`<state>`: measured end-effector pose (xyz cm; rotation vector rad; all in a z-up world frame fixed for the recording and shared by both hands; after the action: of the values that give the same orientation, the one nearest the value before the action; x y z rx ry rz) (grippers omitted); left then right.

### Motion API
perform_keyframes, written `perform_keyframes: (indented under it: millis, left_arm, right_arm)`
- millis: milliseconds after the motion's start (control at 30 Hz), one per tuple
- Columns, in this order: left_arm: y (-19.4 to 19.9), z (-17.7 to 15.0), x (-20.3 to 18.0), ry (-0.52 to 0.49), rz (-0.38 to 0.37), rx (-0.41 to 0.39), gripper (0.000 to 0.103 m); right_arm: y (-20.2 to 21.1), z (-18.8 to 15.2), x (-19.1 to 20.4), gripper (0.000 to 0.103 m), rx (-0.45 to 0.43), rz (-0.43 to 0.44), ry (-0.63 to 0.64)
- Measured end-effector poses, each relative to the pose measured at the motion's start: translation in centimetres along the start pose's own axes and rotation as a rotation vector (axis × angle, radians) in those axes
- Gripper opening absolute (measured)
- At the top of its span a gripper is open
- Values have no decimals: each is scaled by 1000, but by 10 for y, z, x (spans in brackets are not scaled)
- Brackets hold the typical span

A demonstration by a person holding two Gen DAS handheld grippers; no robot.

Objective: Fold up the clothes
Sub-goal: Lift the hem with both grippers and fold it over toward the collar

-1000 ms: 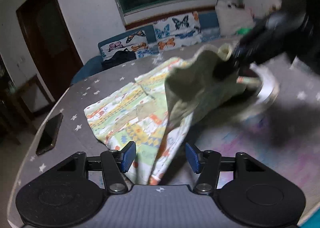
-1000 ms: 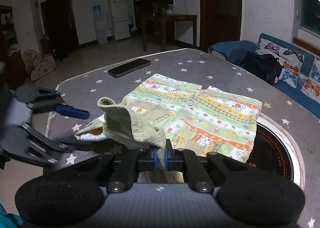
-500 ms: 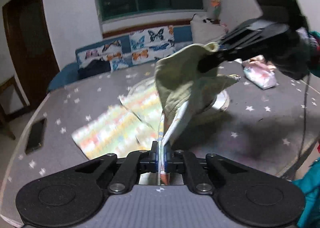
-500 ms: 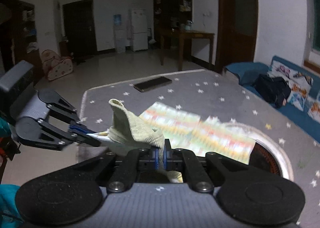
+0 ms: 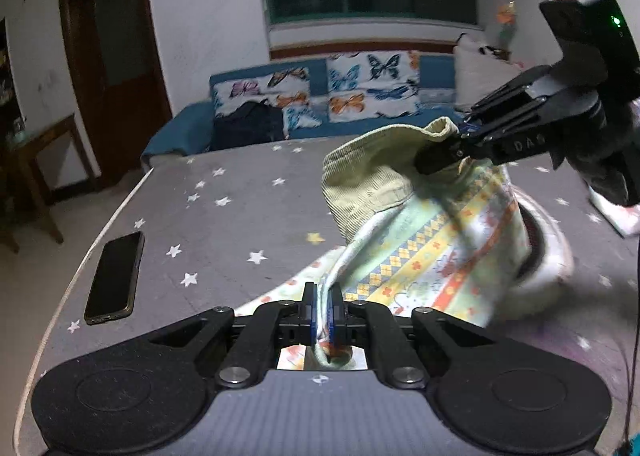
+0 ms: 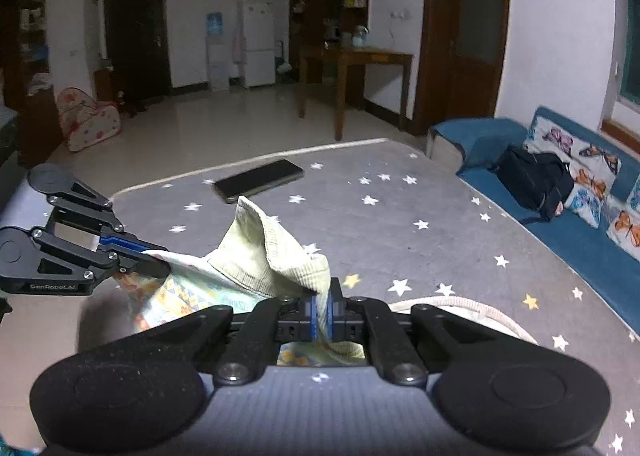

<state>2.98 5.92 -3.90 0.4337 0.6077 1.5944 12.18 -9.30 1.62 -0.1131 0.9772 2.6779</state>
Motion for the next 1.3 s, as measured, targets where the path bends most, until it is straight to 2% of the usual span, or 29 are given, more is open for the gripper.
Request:
perform_keyframes:
  millis: [167, 333, 367, 433, 500, 600, 733, 833, 933, 1033, 1300]
  left_arm:
    - [-42, 8, 27, 20, 65, 43, 5]
    - [-83, -2, 46, 82, 117, 101, 7]
    - [-89, -6, 49, 97, 122, 114, 8]
    - [-97, -11, 54, 102, 144, 127, 10]
    - [-100, -16, 57, 104, 159, 134, 13]
    - [-95, -16, 59, 101, 190, 120, 27]
    - [-86, -7, 60, 127, 218, 95, 29]
    - [-75, 5, 53, 130, 241, 34, 29]
    - [-67, 13, 46, 147, 232, -11, 29]
    - [-65, 16, 40, 162, 217, -10, 29]
    - [-74, 8, -3, 137, 89, 36, 26]
  right_arm:
    - [-56, -4, -21, 4, 55, -20, -17]
    - [-103, -24, -33, 5, 90, -34, -84]
    - [-110, -30, -34, 6, 97, -41, -100]
    - [-121, -39, -38, 16, 113, -58, -128]
    - [-124, -47, -43, 18, 123, -83, -138]
    - [-110, -52, -49, 18, 114, -97, -148]
    - [-80, -55, -40, 18, 94, -69, -127]
    - [-69, -58, -23, 19, 90, -23, -117]
    - [-73, -68, -12, 19, 101, -5, -120]
    - [-86, -79, -16, 19, 129, -14, -158]
    - [-91, -104, -65, 19, 164, -145, -257]
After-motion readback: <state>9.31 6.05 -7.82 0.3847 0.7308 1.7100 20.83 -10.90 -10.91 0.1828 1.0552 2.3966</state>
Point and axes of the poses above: each gripper's, at about its wrist camera, not at the fingertips, and y roughly against the way its jaws point, x to its left, z to its top, the point moved 10 cm from there along -y, roughly the way its jaws point, and after that the axes turned 12 degrees about y, right-handed, at the moved point
